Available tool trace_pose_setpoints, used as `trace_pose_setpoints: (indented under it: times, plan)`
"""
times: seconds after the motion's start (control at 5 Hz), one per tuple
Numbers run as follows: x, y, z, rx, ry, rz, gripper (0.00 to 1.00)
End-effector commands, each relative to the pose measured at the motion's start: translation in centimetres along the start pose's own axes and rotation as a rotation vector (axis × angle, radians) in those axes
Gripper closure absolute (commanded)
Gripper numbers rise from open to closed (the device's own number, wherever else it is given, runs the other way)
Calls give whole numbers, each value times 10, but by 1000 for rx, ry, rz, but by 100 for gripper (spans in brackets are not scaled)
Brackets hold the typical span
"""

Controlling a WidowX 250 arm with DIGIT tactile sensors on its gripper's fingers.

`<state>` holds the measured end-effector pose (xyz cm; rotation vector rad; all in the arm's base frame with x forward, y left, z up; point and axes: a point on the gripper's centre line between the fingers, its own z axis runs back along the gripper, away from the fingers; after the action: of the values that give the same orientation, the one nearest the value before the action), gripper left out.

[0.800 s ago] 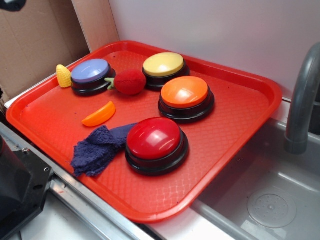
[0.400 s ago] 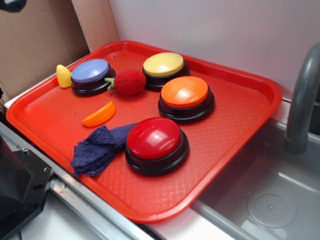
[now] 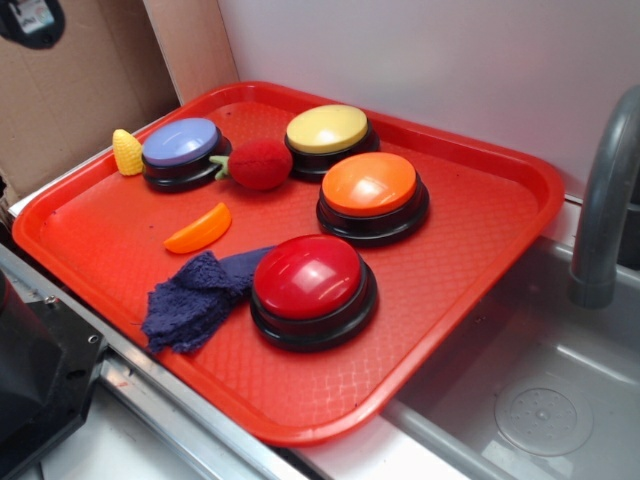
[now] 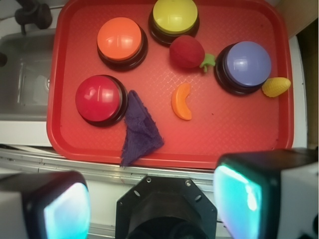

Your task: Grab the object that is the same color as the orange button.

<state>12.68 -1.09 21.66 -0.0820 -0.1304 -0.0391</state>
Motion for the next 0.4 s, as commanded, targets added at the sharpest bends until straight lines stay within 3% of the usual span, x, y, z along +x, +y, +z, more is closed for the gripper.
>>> trace_pose_setpoints:
  times: [0.0, 0.2]
  plan:
    - [16, 19, -31, 77, -35, 109, 0]
    - [18, 27, -47, 104, -66, 147, 0]
